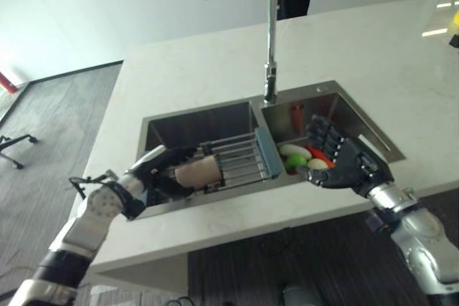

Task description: Place the dishes in the dishwasher.

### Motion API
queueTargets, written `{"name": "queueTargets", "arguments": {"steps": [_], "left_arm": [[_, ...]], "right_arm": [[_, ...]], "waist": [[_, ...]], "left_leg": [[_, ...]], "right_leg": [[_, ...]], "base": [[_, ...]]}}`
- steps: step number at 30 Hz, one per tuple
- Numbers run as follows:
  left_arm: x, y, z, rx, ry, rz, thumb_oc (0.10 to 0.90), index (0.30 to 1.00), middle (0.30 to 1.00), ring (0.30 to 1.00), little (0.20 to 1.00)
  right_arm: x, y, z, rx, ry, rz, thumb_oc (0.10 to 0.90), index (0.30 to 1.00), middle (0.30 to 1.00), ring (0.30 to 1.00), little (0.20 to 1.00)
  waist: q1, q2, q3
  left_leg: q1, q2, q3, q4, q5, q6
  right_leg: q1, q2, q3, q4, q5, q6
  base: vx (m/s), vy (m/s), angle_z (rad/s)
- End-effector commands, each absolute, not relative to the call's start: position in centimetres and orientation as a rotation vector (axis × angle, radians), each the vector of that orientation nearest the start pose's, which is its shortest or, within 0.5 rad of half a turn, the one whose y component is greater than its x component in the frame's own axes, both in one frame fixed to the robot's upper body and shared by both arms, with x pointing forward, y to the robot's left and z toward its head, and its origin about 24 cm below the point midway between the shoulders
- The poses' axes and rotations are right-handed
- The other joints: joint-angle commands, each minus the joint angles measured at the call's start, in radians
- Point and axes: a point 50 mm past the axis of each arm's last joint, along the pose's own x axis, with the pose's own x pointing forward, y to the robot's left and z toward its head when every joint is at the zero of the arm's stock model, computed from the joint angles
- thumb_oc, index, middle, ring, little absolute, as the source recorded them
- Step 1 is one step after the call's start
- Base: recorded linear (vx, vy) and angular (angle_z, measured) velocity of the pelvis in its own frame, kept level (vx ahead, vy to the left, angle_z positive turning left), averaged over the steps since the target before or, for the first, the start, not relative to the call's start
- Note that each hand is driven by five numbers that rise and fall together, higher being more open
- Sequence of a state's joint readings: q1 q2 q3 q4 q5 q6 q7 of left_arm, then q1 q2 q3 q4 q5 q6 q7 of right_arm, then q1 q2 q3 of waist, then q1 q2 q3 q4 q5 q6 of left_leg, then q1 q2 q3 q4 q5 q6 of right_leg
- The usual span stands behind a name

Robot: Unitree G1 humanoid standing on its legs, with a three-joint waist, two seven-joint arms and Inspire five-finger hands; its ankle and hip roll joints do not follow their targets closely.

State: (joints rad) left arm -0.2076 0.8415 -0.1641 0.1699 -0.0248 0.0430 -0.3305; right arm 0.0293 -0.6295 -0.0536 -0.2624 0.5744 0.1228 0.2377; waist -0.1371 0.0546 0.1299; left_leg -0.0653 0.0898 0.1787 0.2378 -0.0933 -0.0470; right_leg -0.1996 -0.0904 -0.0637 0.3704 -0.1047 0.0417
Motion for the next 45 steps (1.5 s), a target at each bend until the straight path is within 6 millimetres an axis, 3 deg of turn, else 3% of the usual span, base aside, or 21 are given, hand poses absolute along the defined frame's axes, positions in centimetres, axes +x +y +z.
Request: {"name": "queueTargets", "arguments": {"steps": [1,13,22,23,24,31,35,38,40,43,45], "left_arm": [[30.9,26.0,15.0,0.866,-0.060,-0.260,0.800,0.900,0.900,0.900,0.900],[31.8,26.5,13.5,0.864,0.016,-0.233,0.800,0.900,0.900,0.900,0.900],[31.6,27.2,9.8,0.895,0.262,-0.288,0.800,0.900,0.900,0.900,0.900],[31.6,27.3,9.7,0.904,0.269,-0.289,0.530,0.495,0.495,0.495,0.495],[31.7,27.2,9.7,0.937,0.260,-0.296,0.400,0.300,0.300,0.300,0.300],[31.5,27.4,9.6,1.006,0.288,-0.296,0.400,0.300,0.300,0.300,0.300],[31.4,27.1,10.7,0.989,0.186,-0.274,0.400,0.300,0.300,0.300,0.300],[31.3,26.9,12.6,0.979,0.037,-0.225,0.400,0.300,0.300,0.300,0.300],[30.5,26.5,15.8,0.978,-0.218,-0.139,0.400,0.300,0.300,0.300,0.300],[29.3,26.2,18.0,0.955,-0.405,-0.060,0.400,0.300,0.300,0.300,0.300],[27.9,26.0,20.6,0.989,-0.623,0.035,0.400,0.300,0.300,0.300,0.300]], "right_arm": [[24.9,-21.7,17.6,-0.141,-0.359,0.394,0.800,0.900,0.900,0.900,0.900],[25.0,-21.5,17.4,-0.174,-0.335,0.422,0.800,0.900,0.900,0.900,0.900],[24.8,-21.7,17.3,-0.187,-0.315,0.439,0.800,0.900,0.900,0.900,0.900],[24.8,-21.7,17.3,-0.187,-0.315,0.440,0.800,0.900,0.900,0.900,0.900],[24.8,-21.6,17.3,-0.185,-0.316,0.441,0.800,0.900,0.900,0.900,0.900],[24.8,-21.7,17.0,-0.187,-0.302,0.442,0.800,0.900,0.900,0.900,0.900],[24.8,-21.8,17.0,-0.186,-0.299,0.436,0.800,0.900,0.900,0.900,0.900],[24.7,-22.0,17.0,-0.185,-0.307,0.423,0.800,0.900,0.900,0.900,0.900],[24.4,-22.5,17.1,-0.159,-0.344,0.374,0.800,0.900,0.900,0.900,0.900],[24.3,-22.6,17.2,-0.136,-0.381,0.331,0.800,0.900,0.900,0.900,0.900],[24.1,-22.9,17.3,-0.131,-0.399,0.308,0.800,0.900,0.900,0.900,0.900]], "waist": [[-0.011,0.007,-0.055],[-0.039,0.010,-0.061],[-0.055,0.012,-0.059],[-0.056,0.012,-0.059],[-0.058,0.012,-0.059],[-0.053,0.009,-0.057],[-0.045,0.005,-0.057],[-0.037,0.003,-0.056],[-0.021,-0.006,-0.057],[-0.002,-0.015,-0.059],[0.014,-0.021,-0.062]], "left_leg": [[0.012,0.052,-0.009,0.062,-0.108,-0.038],[0.019,0.059,0.014,0.062,-0.111,-0.035],[0.024,0.061,0.025,0.062,-0.112,-0.032],[0.024,0.062,0.028,0.062,-0.112,-0.032],[0.026,0.062,0.031,0.062,-0.112,-0.031],[0.026,0.062,0.032,0.062,-0.114,-0.030],[0.025,0.059,0.027,0.062,-0.114,-0.030],[0.025,0.058,0.023,0.062,-0.113,-0.031],[0.021,0.056,0.014,0.062,-0.113,-0.033],[0.018,0.054,0.002,0.062,-0.113,-0.033],[0.014,0.053,-0.006,0.062,-0.115,-0.033]], "right_leg": [[0.091,-0.014,0.027,-0.070,-0.045,0.102],[0.085,-0.003,0.048,-0.070,-0.042,0.101],[0.081,0.005,0.062,-0.070,-0.040,0.102],[0.081,0.005,0.062,-0.070,-0.040,0.102],[0.082,0.005,0.063,-0.070,-0.039,0.103],[0.082,0.003,0.060,-0.070,-0.039,0.104],[0.086,0.001,0.054,-0.070,-0.041,0.104],[0.089,-0.002,0.049,-0.070,-0.042,0.104],[0.092,-0.009,0.039,-0.070,-0.043,0.103],[0.095,-0.015,0.027,-0.070,-0.046,0.101],[0.097,-0.020,0.018,-0.070,-0.050,0.099]], "base": [[-0.01,0.003,-0.12],[0.01,0.003,-0.07],[0.01,0.000,-0.03],[0.01,0.004,-0.08],[0.03,0.002,-0.06],[0.01,0.000,-0.05],[0.00,0.000,0.00],[0.00,0.000,0.00],[0.02,-0.028,0.09],[0.01,-0.049,0.15],[0.01,-0.069,0.12]]}}
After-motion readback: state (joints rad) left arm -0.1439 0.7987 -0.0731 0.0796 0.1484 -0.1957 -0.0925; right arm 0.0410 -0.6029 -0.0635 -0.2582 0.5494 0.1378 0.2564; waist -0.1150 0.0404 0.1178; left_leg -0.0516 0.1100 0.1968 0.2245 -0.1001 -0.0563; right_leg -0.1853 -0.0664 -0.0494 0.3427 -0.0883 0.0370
